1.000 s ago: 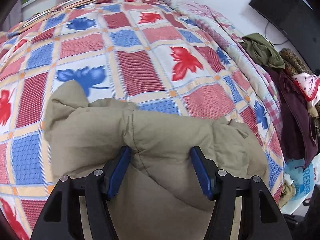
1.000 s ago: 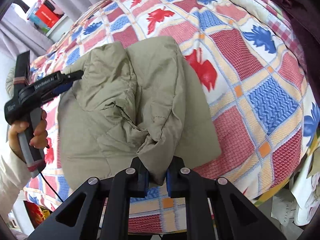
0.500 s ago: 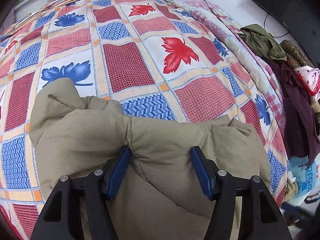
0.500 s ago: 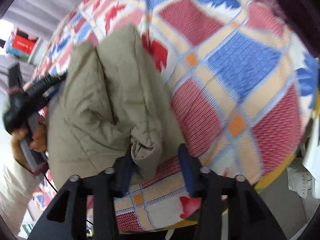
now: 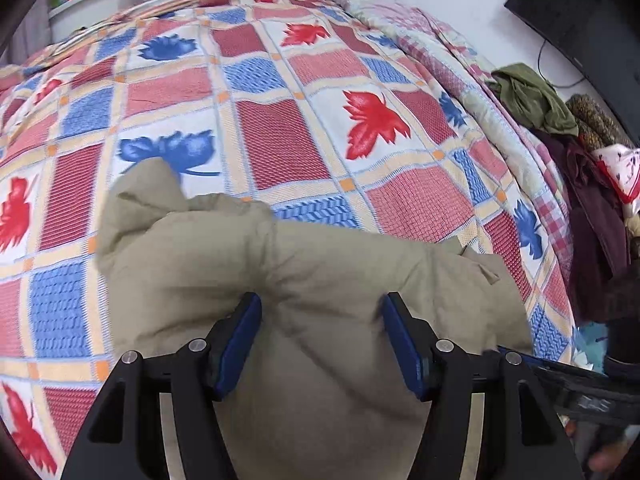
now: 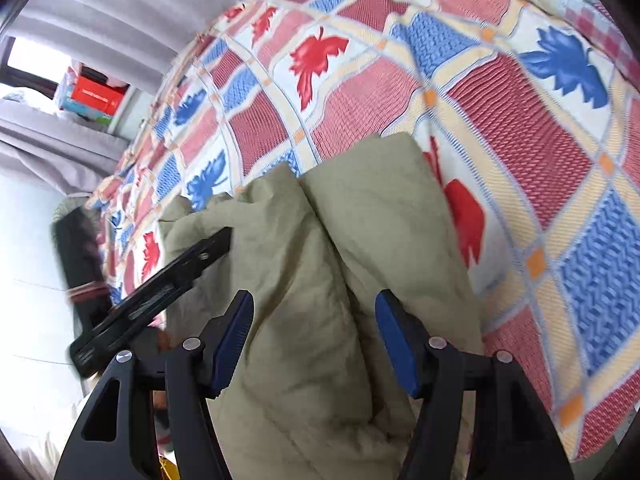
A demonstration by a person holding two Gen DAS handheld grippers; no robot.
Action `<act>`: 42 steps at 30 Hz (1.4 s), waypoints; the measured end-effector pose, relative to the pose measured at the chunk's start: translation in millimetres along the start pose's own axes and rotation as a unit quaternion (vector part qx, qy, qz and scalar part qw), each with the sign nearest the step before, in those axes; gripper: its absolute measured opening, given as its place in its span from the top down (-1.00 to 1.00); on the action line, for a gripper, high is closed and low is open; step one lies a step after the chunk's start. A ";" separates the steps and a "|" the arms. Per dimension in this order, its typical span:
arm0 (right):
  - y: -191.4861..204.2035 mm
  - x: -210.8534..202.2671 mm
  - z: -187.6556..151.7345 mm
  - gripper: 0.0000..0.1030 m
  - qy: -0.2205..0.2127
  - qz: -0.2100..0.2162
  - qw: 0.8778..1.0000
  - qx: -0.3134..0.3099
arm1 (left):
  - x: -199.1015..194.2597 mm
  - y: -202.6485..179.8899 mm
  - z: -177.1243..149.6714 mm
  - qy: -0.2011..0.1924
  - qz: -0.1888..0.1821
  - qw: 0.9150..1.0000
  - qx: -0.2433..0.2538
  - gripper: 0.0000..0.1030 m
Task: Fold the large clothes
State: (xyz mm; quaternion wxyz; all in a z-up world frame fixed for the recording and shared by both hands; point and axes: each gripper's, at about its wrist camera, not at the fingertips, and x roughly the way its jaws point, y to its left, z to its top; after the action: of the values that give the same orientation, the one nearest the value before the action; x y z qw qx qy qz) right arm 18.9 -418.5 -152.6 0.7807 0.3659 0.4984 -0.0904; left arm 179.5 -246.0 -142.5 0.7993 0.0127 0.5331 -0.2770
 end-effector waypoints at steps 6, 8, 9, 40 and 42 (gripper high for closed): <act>-3.4 16.8 -8.0 0.12 0.014 -0.029 0.999 -0.018 | -41.0 38.3 -31.8 -0.001 0.038 0.999 -0.020 -0.24; -6.2 19.8 -11.0 0.15 0.019 -0.039 0.999 -0.024 | -40.5 49.7 -44.1 0.019 0.040 0.998 -0.035 -0.24; -6.8 23.0 -9.4 0.15 0.020 -0.043 0.999 -0.027 | -39.5 54.3 -50.0 0.024 0.041 0.998 -0.043 -0.24; -3.8 -36.5 -29.3 -0.31 -0.009 -0.101 0.994 -0.045 | -53.0 66.9 -76.6 0.060 0.046 0.995 -0.071 -1.00; -7.1 -35.3 -27.9 -0.31 -0.008 -0.101 0.994 -0.043 | -51.9 68.4 -78.6 0.064 0.047 0.994 -0.072 -1.00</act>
State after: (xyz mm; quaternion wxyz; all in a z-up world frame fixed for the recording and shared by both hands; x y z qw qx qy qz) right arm -21.7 -413.1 -132.8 0.7864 0.2790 0.5302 -0.1499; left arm 129.8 -141.1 -150.6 0.7745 -0.0021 0.6005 -0.1988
